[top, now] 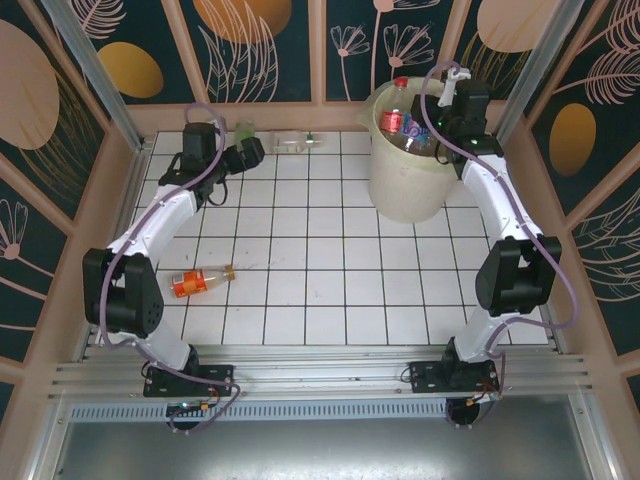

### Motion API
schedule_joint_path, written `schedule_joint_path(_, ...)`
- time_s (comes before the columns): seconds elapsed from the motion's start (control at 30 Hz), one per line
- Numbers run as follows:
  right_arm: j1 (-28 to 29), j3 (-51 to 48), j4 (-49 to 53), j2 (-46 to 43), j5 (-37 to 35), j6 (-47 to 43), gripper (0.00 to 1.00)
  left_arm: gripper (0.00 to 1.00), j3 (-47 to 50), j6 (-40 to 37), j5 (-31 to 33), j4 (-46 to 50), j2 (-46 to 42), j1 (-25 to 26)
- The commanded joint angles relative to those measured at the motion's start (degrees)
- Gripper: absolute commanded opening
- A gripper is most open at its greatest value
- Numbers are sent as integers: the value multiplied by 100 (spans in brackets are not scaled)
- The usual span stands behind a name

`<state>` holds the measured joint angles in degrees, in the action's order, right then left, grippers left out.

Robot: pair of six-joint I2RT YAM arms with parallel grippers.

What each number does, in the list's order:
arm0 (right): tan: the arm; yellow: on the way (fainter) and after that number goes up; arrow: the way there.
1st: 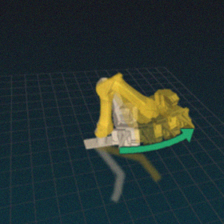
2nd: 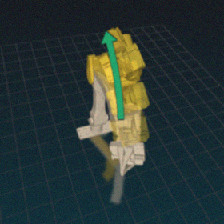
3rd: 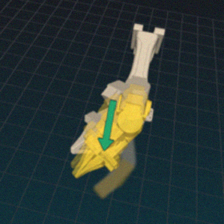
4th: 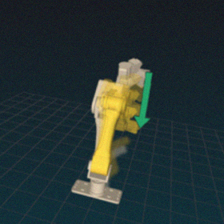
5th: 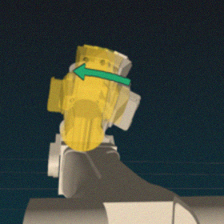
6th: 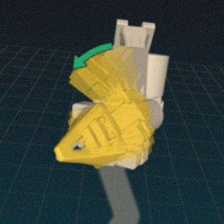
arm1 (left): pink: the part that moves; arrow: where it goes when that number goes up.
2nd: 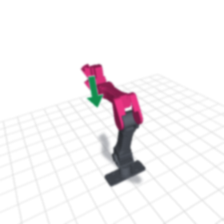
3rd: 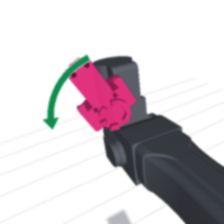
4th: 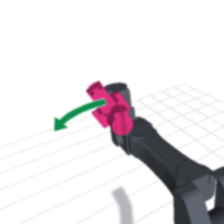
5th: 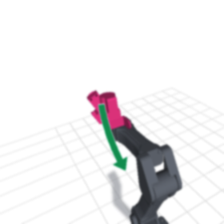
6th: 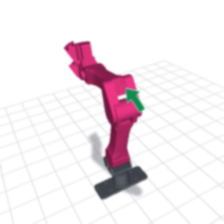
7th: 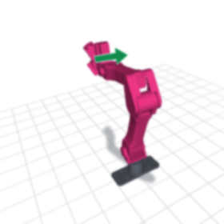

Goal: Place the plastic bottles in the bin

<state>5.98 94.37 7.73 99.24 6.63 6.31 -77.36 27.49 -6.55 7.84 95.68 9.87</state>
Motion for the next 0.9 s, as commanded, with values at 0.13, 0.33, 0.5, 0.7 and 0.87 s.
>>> schedule_joint_path(0.13,-26,143,1346,63,398,64,51,99,-863,-409,521,409,1008,-217)
schedule_joint_path(0.33,-16,-206,1098,-527,627,137,57,99,-1816,-520,828,642,1902,-300)
schedule_joint_path(0.5,-7,-740,898,-1232,684,126,66,99,-2669,-515,907,900,2750,-336)
schedule_joint_path(0.7,29,-1409,784,-2048,987,202,77,99,-3562,-311,1057,1053,3615,-389)
schedule_joint_path(0.87,132,-1842,757,-2563,1128,258,80,99,-4232,-210,1100,1226,4222,-450)
